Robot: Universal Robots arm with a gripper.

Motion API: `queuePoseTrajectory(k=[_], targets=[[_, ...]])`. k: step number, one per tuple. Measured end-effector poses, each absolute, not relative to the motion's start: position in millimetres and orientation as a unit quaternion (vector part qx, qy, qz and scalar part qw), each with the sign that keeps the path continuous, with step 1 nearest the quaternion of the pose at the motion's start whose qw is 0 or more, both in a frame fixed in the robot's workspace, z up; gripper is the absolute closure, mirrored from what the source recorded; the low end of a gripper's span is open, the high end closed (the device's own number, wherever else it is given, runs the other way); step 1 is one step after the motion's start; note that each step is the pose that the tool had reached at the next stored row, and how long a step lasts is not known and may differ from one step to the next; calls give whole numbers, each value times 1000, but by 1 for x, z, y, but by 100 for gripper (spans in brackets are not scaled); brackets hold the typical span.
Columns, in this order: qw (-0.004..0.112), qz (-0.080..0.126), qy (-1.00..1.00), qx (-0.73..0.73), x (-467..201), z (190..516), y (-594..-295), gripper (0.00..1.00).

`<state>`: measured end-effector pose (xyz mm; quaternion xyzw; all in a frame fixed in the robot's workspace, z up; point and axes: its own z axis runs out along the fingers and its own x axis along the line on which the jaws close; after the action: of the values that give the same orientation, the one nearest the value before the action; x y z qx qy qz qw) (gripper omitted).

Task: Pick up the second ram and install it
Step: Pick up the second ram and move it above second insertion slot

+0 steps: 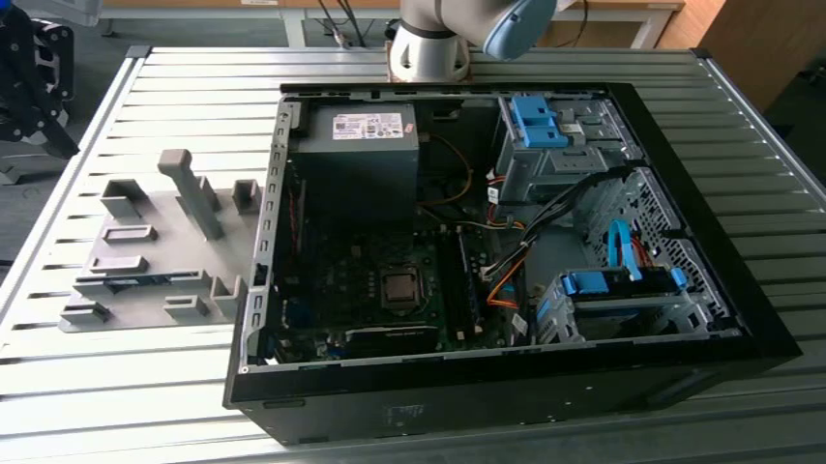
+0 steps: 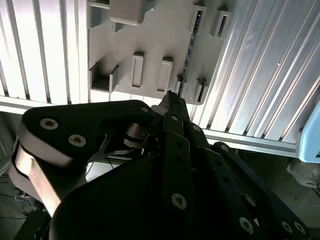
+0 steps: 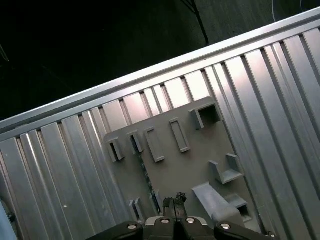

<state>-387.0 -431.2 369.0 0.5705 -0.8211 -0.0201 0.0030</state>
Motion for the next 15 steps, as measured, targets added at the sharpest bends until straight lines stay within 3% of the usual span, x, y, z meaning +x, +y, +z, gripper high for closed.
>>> queuePoseTrajectory(k=[15], targets=[[4,-20,-786,618,-387,367,-431,89]])
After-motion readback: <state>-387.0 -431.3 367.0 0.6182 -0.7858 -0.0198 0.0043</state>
